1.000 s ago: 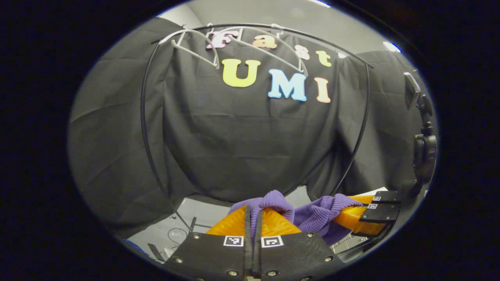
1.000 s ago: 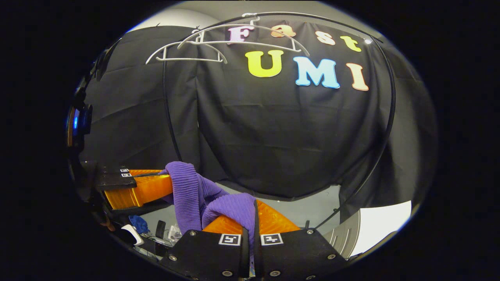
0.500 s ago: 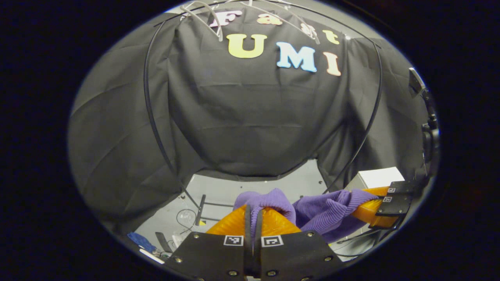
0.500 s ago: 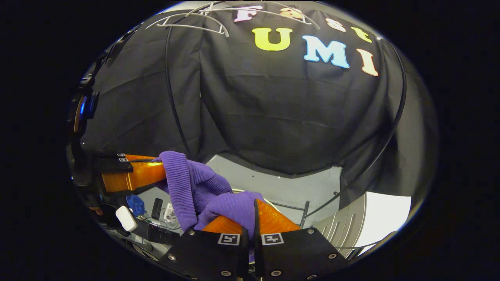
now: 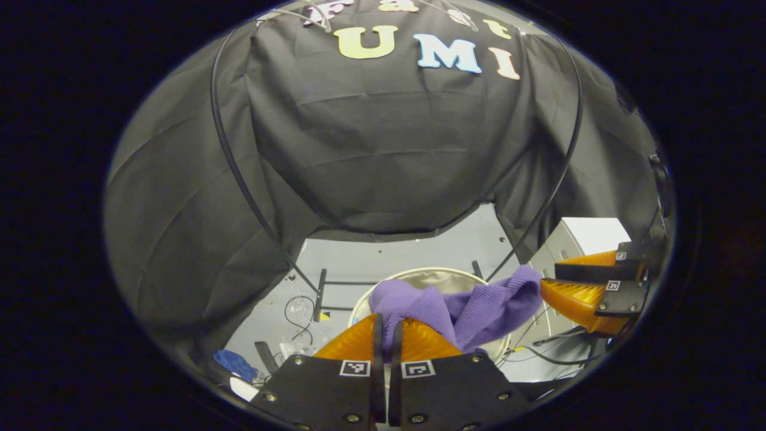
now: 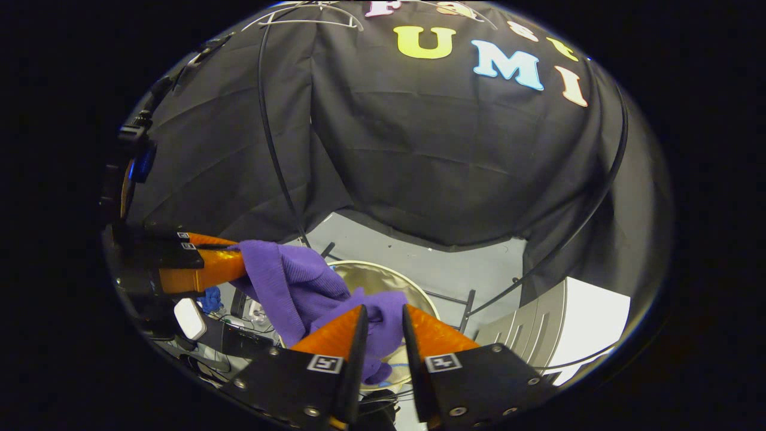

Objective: Grasp the clothes on the hanger with both hands and then place them into the laundry hamper below.

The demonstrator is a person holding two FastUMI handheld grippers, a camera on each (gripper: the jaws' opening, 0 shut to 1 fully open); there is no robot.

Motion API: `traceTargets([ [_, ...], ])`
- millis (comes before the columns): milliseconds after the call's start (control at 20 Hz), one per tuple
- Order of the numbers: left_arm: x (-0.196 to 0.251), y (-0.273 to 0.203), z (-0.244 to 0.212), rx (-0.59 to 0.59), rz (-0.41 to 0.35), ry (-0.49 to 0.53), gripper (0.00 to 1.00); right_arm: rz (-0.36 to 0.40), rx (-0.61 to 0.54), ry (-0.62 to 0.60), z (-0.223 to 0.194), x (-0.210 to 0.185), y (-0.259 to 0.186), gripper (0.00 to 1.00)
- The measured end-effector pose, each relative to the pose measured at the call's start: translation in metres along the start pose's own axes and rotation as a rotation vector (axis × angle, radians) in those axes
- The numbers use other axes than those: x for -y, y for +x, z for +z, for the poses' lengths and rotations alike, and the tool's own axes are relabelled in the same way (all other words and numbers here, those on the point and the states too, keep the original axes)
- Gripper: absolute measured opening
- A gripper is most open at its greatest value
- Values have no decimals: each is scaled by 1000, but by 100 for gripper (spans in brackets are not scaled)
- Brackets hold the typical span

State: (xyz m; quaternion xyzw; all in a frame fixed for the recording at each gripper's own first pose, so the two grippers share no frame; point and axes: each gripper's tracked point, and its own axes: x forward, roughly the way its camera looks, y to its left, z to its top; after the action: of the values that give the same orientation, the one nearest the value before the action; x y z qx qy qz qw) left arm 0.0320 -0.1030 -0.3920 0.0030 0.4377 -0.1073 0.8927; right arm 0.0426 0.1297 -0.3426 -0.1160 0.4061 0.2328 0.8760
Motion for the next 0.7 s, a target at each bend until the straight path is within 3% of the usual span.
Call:
traceTargets([
  [100,4,-3,3,25,-4,-5,7,-5,-4,-11,-1,2,0,61],
  [150,3,-4,10,46,0,-7,9,-9,-1,-13,-2,5,-3,67],
  [300,-1,-19,31,102,22,-16,60,-27,19,8,-4,12,-13,87],
  [400,-4,-34,54,163,29,-25,94,-36,51,28,7,15,-25,95],
  [450,-6,-43,64,200,36,-16,99,-34,86,34,17,14,-32,95],
  [500,-10,-53,78,236,46,-5,94,-37,122,34,29,16,-40,94],
  [700,-23,-102,127,370,69,-4,93,-69,260,46,72,26,-82,95],
])
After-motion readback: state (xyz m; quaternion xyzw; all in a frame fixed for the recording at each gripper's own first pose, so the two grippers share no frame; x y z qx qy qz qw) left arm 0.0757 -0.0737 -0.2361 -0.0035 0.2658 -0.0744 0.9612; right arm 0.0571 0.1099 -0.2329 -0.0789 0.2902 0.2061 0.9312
